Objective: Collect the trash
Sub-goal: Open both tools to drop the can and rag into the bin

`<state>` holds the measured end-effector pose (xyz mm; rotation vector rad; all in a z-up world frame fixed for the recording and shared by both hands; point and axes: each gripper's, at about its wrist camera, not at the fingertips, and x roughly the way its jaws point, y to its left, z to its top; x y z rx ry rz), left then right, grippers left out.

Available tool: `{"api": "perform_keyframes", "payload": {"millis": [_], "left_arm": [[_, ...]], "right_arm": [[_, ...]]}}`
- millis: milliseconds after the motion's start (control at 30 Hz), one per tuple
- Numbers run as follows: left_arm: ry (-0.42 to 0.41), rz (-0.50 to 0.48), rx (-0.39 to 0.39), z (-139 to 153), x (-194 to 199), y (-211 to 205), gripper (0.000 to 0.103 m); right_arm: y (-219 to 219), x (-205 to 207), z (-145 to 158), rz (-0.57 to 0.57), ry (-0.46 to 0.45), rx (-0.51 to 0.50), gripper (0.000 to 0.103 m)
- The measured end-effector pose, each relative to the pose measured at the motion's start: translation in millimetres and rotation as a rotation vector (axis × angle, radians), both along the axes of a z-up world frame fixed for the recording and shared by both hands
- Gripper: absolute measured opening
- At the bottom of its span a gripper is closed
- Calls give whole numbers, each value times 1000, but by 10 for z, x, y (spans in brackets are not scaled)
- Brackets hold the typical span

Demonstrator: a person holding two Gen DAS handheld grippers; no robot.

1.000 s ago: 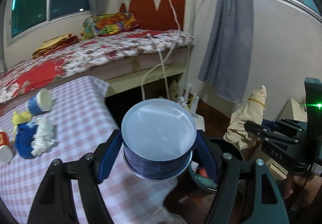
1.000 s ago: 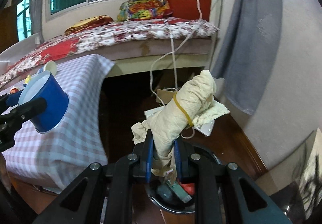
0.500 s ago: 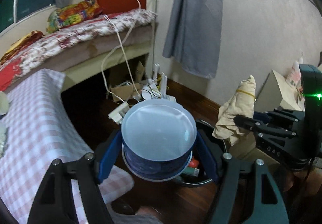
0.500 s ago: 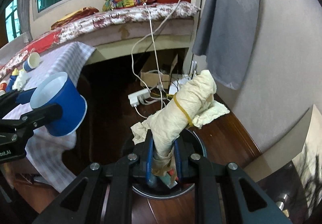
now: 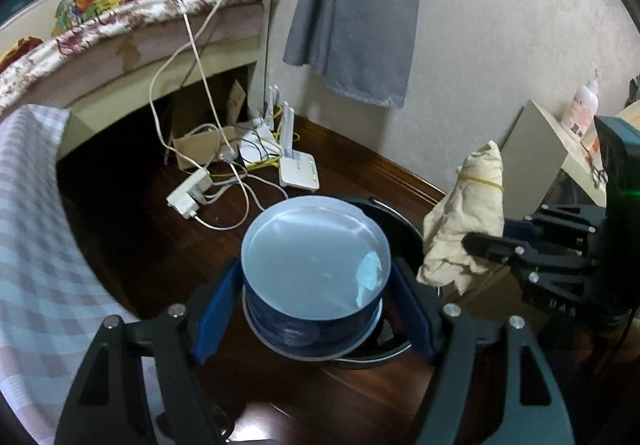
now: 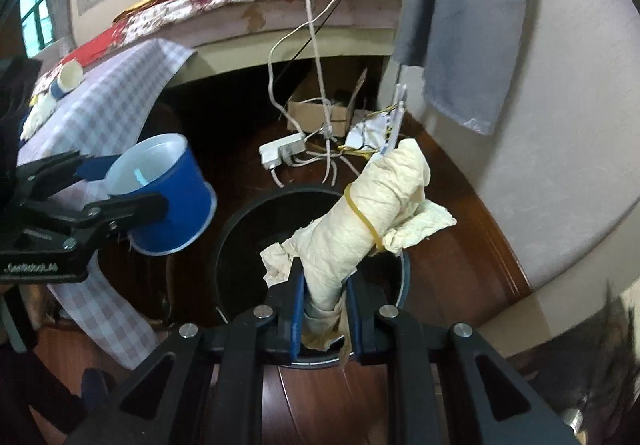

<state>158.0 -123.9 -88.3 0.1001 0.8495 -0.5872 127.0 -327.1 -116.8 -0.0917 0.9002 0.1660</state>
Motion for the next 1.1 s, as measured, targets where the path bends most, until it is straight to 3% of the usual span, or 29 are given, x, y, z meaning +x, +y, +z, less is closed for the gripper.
{"api": "perform_keyframes", "payload": {"millis": [100,233,333,400,433,467,533,667,1100], "left_arm": [[41,-32,-26,-91,98,-68,75],[70,-69,-3,-207,166,-166,75],[140,-92,-20,-358,251,-221,75],[183,-54,-45,-470,324,-192,77],[179,-12,-55,-492,342,-146,82],[187,14,-53,-499,354,-121,102],[180,49,-67,-473,339,-62,102],[120,68,-14,-435,263,-47,102],[87,105,5,-357,200,33,102]], "right_arm": [[12,78,-150,33,29,2,20],[32,162,-362,81,87,-2,20],[43,246,-517,120,129,-3,22],[69,324,-704,125,174,-63,40],[75,340,-784,113,180,-111,72],[64,338,-818,104,174,-131,83],[8,333,-809,72,168,-133,84],[-132,344,-722,-2,141,-124,102],[-177,282,-523,-71,92,-141,103]]}}
